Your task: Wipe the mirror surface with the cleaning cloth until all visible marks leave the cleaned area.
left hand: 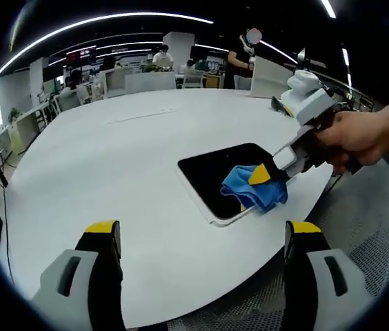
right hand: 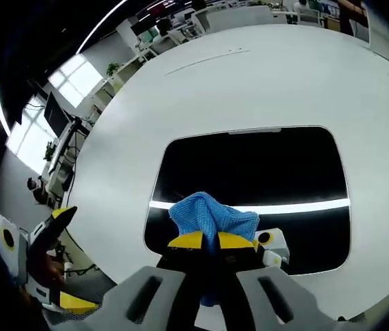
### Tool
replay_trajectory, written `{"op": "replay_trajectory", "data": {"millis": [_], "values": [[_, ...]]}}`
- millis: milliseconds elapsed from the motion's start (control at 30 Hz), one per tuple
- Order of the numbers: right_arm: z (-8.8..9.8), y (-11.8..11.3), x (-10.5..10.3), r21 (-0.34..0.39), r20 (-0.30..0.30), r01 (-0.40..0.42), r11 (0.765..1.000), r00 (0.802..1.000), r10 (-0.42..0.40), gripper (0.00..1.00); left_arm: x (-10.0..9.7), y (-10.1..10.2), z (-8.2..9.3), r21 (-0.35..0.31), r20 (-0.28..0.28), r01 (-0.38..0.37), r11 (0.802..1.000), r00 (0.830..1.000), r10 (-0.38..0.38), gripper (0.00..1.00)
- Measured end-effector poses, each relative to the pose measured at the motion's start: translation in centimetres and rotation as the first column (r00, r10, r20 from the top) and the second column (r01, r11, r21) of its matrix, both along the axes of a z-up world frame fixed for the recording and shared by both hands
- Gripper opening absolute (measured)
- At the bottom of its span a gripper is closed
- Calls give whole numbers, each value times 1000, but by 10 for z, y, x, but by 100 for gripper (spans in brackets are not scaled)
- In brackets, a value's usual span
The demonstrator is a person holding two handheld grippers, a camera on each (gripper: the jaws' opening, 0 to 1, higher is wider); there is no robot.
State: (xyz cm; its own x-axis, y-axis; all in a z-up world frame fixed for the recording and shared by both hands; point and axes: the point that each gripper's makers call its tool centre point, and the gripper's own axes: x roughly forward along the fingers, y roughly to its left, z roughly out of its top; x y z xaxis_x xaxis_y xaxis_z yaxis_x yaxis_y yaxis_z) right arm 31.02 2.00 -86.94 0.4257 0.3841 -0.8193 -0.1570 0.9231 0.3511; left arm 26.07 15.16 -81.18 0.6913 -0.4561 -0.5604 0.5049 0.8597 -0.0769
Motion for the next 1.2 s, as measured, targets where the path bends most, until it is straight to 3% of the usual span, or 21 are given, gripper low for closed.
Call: {"op": "replay_trajectory", "data": {"millis": [233, 767, 867, 1200], "values": [[-1, 12, 1, -2, 0, -9, 1000, 1000, 9, 0, -6, 2, -6, 34, -18, 23, 999, 1000, -23, 97], [0, 37, -2, 19, 6, -39, 999, 999, 39, 0, -7, 5, -10, 29, -46, 10, 1000, 999, -9, 98], [0, 37, -2, 25, -5, -45, 999, 999, 45, 0, -7, 5, -7, 30, -27, 11, 999, 1000, -11, 97], [0, 44, 0, 45, -13, -43, 998, 999, 43, 0, -8, 8, -13, 44, -51, 9, 999, 999, -7, 96]]}}
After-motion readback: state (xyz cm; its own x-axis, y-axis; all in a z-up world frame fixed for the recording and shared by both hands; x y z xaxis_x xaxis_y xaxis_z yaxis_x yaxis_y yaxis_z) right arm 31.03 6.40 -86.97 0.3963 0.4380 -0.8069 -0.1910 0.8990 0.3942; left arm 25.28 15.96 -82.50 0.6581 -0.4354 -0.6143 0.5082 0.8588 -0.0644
